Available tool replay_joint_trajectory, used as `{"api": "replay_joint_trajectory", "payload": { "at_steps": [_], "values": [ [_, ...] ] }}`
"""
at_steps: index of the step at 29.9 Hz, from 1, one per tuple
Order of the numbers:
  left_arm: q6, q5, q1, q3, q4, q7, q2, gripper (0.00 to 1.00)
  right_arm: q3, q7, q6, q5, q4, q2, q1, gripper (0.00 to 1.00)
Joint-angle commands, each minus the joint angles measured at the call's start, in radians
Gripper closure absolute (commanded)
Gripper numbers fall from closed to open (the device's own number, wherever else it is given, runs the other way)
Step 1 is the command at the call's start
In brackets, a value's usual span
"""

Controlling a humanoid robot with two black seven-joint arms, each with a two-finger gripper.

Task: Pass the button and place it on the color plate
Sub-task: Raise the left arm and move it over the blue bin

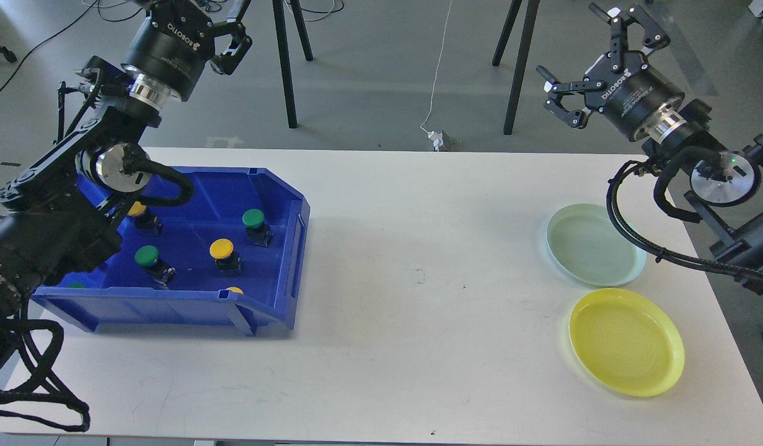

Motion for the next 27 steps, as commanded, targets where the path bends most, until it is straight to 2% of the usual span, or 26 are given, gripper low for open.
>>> {"api": "replay_joint_trajectory", "payload": {
  "at_steps": [1,8,12,15,18,20,23,27],
  "values": [
    [0.000,0.005,0.018,0.001,0.000,0.000,0.005,0.00,0.001,0.002,0.000,0.002,-0.009,0.000,0.011,0.00],
    [0.000,-0.006,0.021,-0.021,0.023,0.000,0.002,0.00,0.000,0.003,0.000,0.002,-0.008,-0.018,0.023,0.00],
    [0.000,-0.040,0.025,-0.159,0.043,0.000,-0.033,0.01,-0.002,0.003,0.000,0.002,-0.009,-0.023,0.024,0.00],
    [0.000,-0.061,0.066,-0.261,-0.006,0.000,-0.078,0.02,0.000,0.005,0.000,0.002,-0.008,-0.023,0.024,0.00],
    [0.000,-0.054,0.069,-0.253,-0.076,0.000,-0.064,0.02,0.000,0.006,0.000,0.002,-0.003,-0.026,0.021,0.00],
    [0.000,-0.017,0.063,-0.207,-0.129,0.000,-0.011,0.02,0.003,0.006,0.000,0.003,0.000,-0.038,0.015,0.00],
    [0.000,0.076,0.019,-0.047,-0.236,0.000,0.159,0.02,0.020,0.008,0.000,0.002,0.000,-0.061,0.005,0.00],
    [0.000,0.274,-0.098,0.173,-0.323,0.000,0.386,0.01,0.029,0.008,0.000,0.002,-0.009,-0.064,-0.006,0.00]
  ]
}}
